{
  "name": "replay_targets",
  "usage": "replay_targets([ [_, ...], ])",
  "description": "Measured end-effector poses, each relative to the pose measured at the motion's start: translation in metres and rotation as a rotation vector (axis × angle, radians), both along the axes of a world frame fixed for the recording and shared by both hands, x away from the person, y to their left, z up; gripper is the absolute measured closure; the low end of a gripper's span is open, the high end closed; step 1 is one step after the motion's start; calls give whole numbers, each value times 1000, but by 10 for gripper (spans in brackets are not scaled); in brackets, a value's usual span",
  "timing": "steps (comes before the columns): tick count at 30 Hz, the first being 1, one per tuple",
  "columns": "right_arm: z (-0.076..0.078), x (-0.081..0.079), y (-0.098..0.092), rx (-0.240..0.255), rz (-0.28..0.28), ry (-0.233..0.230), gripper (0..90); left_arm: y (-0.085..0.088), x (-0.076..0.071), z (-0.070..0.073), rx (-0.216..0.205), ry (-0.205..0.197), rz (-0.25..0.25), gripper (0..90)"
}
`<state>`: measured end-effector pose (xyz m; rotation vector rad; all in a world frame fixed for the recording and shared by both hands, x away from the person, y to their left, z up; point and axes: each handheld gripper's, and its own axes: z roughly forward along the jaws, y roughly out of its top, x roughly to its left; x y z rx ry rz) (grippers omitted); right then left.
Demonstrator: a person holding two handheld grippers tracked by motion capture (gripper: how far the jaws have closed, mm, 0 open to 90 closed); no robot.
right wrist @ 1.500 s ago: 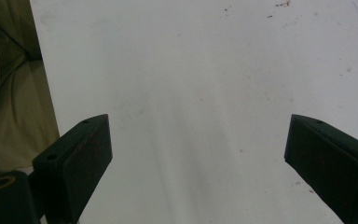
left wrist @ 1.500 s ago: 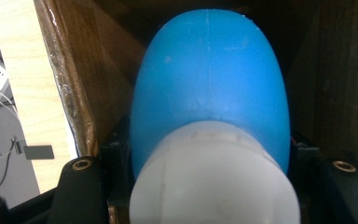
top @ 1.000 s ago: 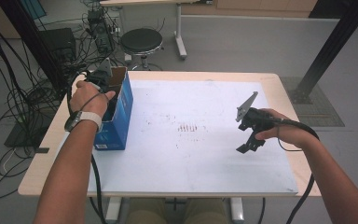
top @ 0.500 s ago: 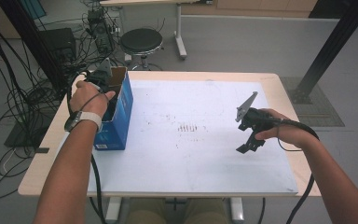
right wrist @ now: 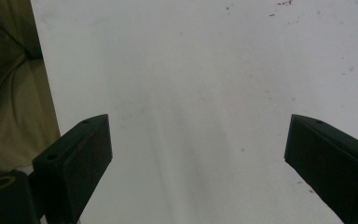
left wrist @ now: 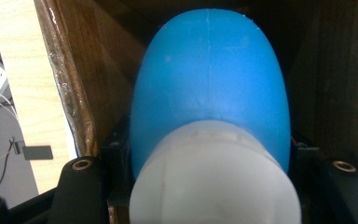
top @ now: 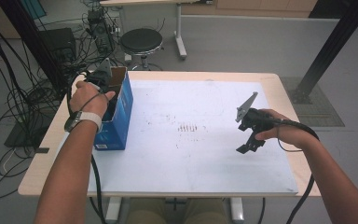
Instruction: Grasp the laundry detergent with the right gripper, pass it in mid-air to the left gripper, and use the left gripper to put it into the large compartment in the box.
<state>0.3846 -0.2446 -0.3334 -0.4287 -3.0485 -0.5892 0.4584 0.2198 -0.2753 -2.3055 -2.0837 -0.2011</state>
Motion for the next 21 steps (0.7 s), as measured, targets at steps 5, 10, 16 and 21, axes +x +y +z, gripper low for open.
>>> replay_targets([
  [5, -1, -1, 0, 1, -2, 1, 74, 0, 0, 0, 0, 2, -1, 375],
  [10, -1, -1, 0, 0, 2, 1, 74, 0, 0, 0, 0, 1, -1, 375],
  [16, -2, -1, 0, 0, 0, 3, 73, 0, -1, 0, -1, -7, -2, 375],
  [21, -2, -1, 0, 0, 1, 3, 74, -1, -1, 0, 0, -7, -6, 375],
])
